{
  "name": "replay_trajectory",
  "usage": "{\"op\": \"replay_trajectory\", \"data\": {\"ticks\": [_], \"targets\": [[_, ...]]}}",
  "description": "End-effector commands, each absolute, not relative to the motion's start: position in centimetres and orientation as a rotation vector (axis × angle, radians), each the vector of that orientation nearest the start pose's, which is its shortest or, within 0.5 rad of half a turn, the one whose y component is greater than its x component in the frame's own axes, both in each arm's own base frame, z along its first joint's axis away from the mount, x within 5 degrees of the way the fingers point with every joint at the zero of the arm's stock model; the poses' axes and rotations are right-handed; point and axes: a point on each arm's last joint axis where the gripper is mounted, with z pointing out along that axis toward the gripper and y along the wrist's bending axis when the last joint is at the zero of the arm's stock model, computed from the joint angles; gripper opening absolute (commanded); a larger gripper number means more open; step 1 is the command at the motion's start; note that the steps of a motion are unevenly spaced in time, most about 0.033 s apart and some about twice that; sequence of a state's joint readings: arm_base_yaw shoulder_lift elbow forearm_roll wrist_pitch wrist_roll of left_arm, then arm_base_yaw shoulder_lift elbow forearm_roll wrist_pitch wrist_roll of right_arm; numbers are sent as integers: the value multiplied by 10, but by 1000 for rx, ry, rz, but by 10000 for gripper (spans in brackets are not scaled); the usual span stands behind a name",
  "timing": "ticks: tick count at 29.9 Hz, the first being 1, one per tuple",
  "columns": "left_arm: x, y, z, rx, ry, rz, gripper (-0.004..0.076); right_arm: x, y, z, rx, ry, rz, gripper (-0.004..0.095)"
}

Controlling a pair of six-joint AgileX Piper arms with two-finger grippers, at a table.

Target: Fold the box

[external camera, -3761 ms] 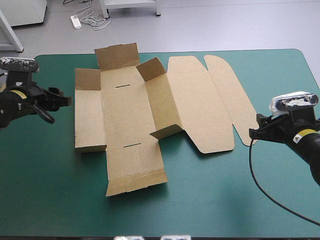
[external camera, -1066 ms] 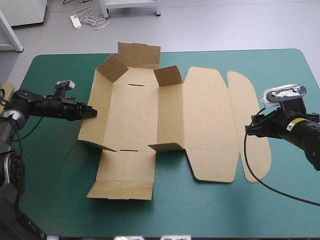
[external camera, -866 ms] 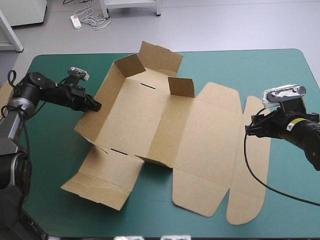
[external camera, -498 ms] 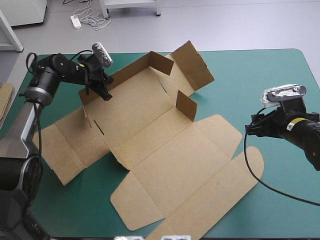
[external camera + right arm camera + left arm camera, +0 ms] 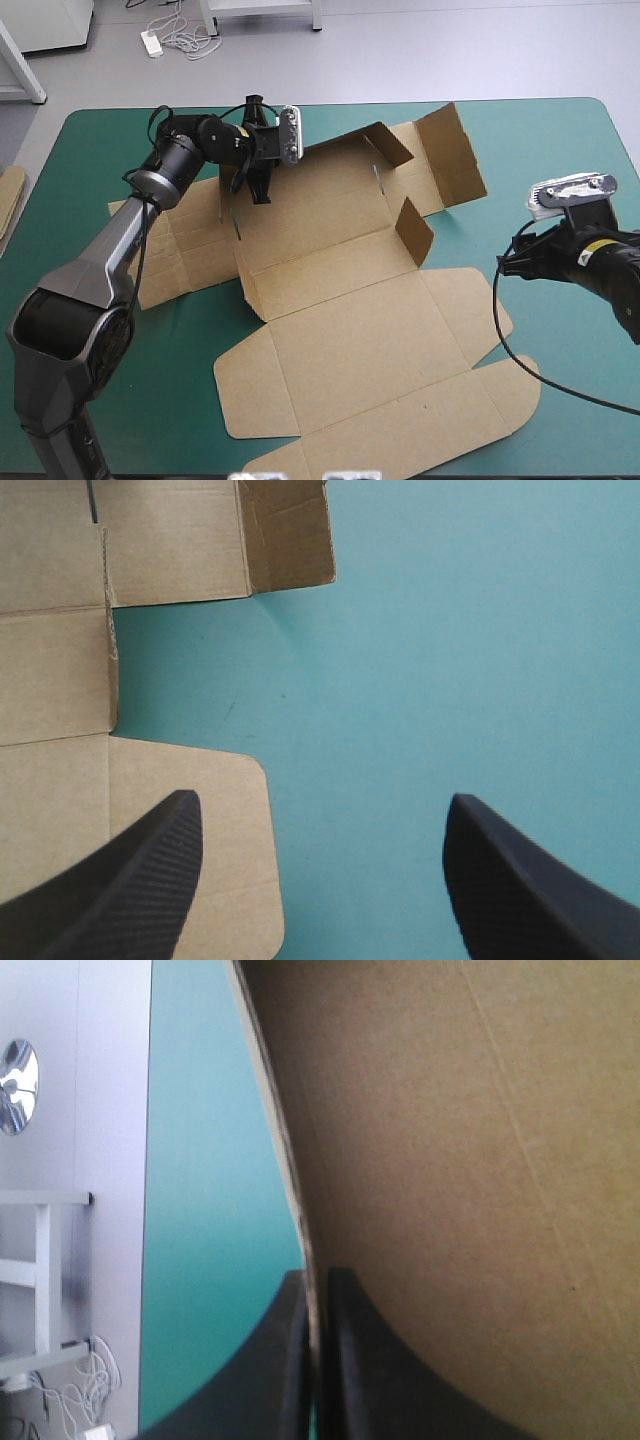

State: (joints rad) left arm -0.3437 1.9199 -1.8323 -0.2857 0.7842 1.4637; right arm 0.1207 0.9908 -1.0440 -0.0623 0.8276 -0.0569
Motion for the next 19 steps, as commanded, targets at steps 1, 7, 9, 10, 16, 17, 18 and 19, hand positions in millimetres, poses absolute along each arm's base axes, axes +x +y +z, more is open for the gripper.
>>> {"op": "replay_trajectory", "data": {"ticks": [1, 7, 9, 10, 16, 17, 18, 19], "targets": [[398, -175, 391, 1678, 1365, 266, 11, 183, 14, 400, -187, 2147, -75, 644], [380, -185, 442, 1644, 1191, 270, 11, 171, 12, 407, -151, 2111, -62, 644], [373, -194, 445, 1645, 1180, 256, -8, 170, 12, 409, -128, 2100, -51, 644], [371, -199, 442, 1657, 1208, 243, -9, 169, 11, 410, -116, 2097, -51, 644], [346, -235, 418, 1761, 1309, 475, -9, 167, 11, 422, -74, 2065, -26, 644], [340, -241, 419, 1746, 1299, 458, -9, 167, 11, 424, -64, 2056, -25, 644], [335, -246, 420, 1738, 1276, 450, -9, 167, 10, 426, -52, 2052, -23, 644], [331, -249, 422, 1727, 1263, 440, -9, 167, 10, 429, -28, 2046, -14, 644]]}}
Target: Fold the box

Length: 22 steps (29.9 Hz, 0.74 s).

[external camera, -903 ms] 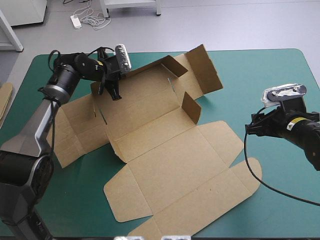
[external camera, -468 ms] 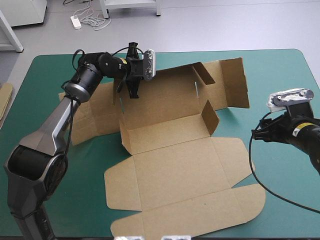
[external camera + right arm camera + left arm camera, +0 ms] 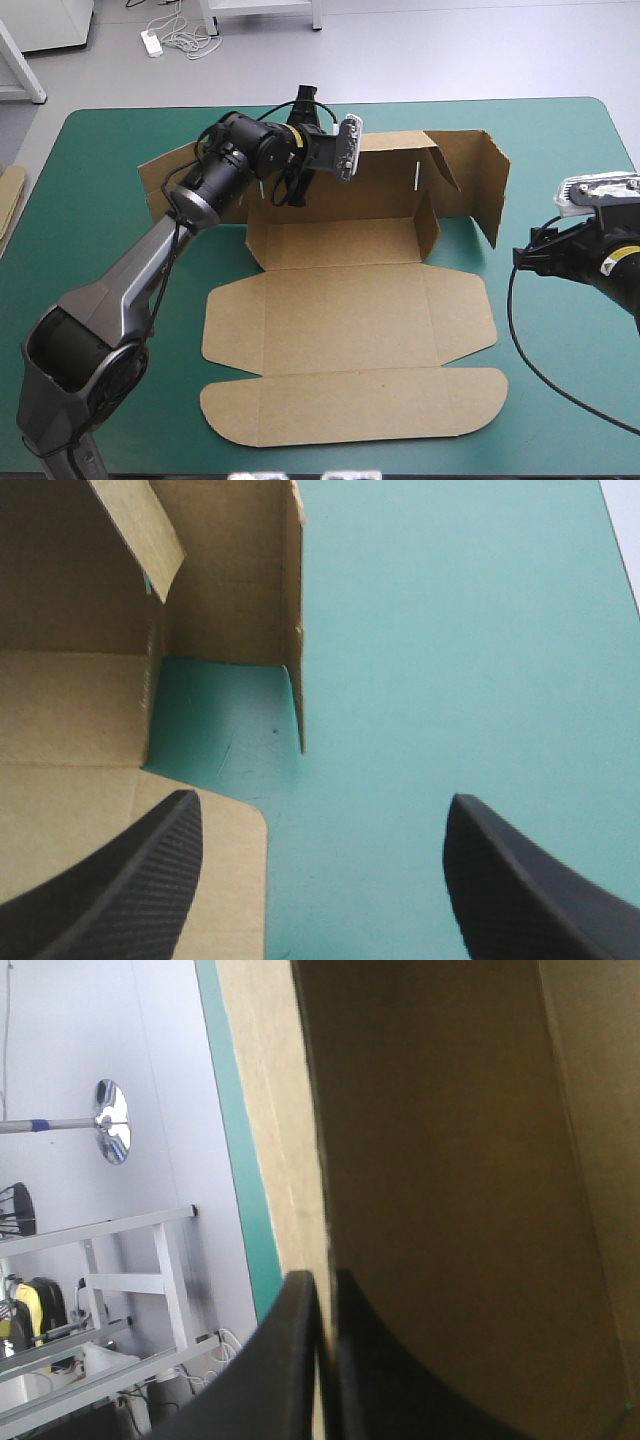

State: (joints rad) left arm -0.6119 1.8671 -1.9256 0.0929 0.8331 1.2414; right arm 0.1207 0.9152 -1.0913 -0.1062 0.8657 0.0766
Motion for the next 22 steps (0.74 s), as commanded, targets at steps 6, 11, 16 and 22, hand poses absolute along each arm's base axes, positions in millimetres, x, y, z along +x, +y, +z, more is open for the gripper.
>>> {"op": "replay_trajectory", "data": {"ticks": [6, 11, 16, 22], "targets": [[316, -243, 414, 1699, 1323, 383, -9, 188, 12, 446, 9, 2041, 2, 644], [299, -245, 404, 1653, 1303, 397, -9, 234, 5, 462, 68, 2047, 0, 618], [292, -251, 387, 1695, 1283, 435, -9, 289, -12, 475, 95, 2117, 100, 591], [293, -255, 384, 1656, 1252, 419, -9, 339, -29, 478, 62, 2146, 215, 583]]}}
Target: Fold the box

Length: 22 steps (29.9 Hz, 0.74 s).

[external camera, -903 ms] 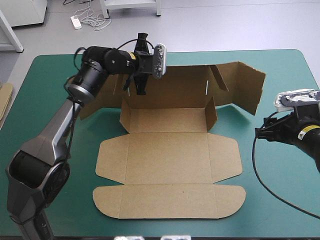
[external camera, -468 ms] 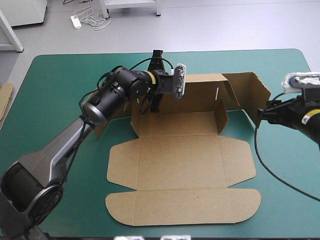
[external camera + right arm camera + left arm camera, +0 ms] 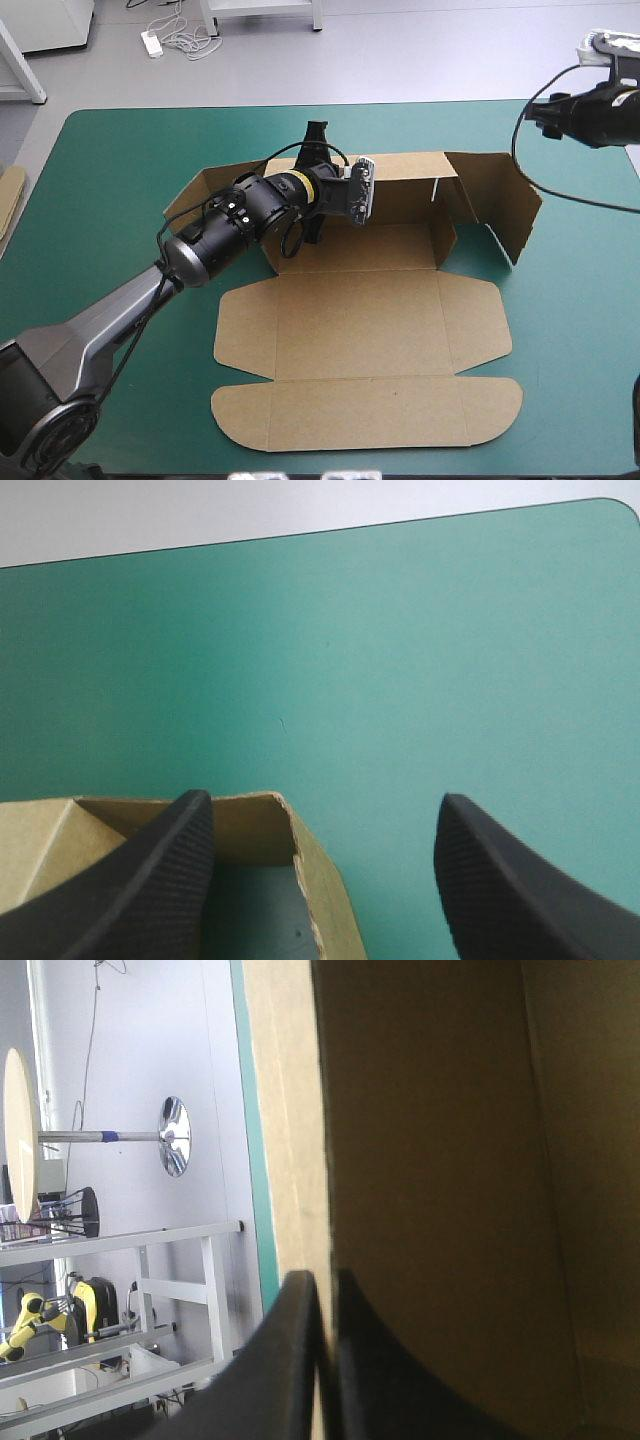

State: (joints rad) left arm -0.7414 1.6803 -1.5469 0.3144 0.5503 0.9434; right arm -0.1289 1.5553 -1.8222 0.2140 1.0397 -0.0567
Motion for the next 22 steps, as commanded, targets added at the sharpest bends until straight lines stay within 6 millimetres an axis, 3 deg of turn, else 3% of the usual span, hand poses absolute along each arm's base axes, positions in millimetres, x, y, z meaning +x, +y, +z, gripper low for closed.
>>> {"op": "replay_trajectory", "data": {"ticks": [1, 5, 8, 14, 22], "targets": [[293, -255, 385, 1651, 1242, 423, -9, 349, -29, 474, 59, 2161, 237, 574], [293, -256, 384, 1635, 1264, 394, -9, 387, -31, 452, 41, 2235, 298, 537], [292, -254, 382, 1646, 1294, 389, -9, 405, -34, 449, 33, 2233, 291, 536], [293, -255, 377, 1645, 1341, 366, -9, 419, -36, 453, 24, 2180, 280, 536], [296, -257, 370, 1669, 1355, 374, -9, 445, -31, 414, -20, 2291, 299, 530]]}}
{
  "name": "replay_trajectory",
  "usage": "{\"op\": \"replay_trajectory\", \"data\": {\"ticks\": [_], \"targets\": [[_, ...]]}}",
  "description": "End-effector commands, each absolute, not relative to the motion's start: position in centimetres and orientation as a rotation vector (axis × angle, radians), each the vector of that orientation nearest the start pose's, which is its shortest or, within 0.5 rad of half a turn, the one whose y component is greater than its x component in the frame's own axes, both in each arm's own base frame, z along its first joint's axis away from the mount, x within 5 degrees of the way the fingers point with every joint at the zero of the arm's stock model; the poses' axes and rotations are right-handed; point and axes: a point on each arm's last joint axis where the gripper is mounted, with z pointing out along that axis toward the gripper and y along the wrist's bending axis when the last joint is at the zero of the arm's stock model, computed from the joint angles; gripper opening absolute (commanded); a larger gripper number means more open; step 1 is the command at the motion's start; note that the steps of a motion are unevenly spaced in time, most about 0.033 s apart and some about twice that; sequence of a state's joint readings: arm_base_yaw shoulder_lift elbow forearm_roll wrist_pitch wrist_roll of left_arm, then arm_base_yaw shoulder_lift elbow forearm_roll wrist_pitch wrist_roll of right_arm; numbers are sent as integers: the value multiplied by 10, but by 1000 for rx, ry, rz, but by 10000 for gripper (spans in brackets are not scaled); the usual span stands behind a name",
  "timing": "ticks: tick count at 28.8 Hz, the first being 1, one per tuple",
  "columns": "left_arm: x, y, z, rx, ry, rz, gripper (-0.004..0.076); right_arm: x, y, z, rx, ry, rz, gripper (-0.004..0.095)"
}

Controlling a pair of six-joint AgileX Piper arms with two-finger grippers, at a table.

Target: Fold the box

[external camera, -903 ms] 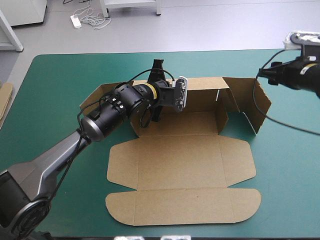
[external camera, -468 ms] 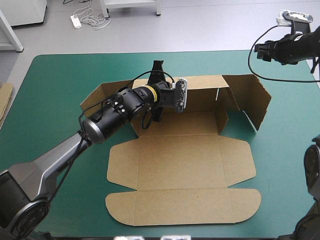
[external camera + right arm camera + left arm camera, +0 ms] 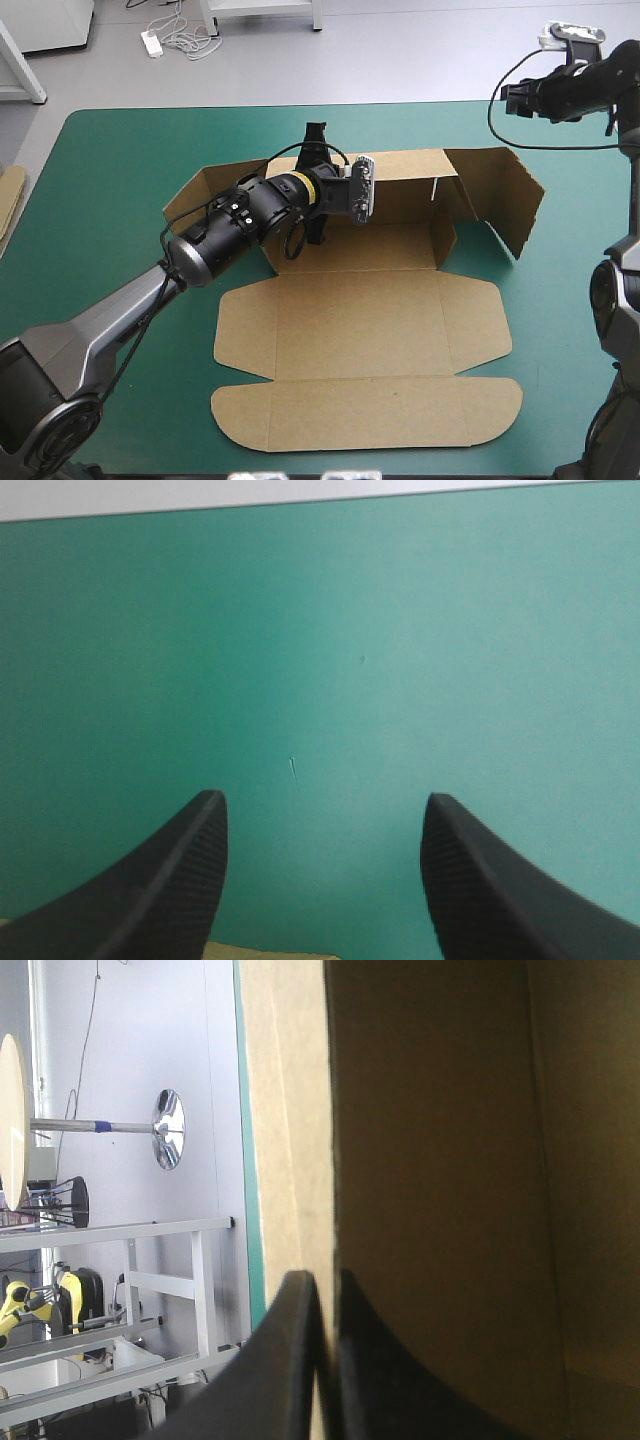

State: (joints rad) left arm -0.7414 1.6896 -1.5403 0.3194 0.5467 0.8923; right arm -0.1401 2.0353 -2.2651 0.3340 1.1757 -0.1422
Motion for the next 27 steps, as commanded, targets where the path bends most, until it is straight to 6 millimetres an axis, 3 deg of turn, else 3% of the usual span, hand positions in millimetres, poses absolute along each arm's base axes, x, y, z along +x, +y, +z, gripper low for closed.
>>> {"op": "replay_trajectory", "data": {"ticks": [1, 11, 16, 27], "targets": [[297, -258, 369, 1671, 1357, 374, -9, 448, -30, 408, -21, 2303, 306, 530], [299, -260, 366, 1670, 1343, 377, -9, 452, -3, 387, -110, 2406, 361, 510], [299, -261, 366, 1665, 1342, 375, -9, 449, -2, 378, -127, 2477, 328, 499], [300, -261, 367, 1651, 1342, 372, -9, 423, 0, 389, -130, 2495, 331, 464]]}}
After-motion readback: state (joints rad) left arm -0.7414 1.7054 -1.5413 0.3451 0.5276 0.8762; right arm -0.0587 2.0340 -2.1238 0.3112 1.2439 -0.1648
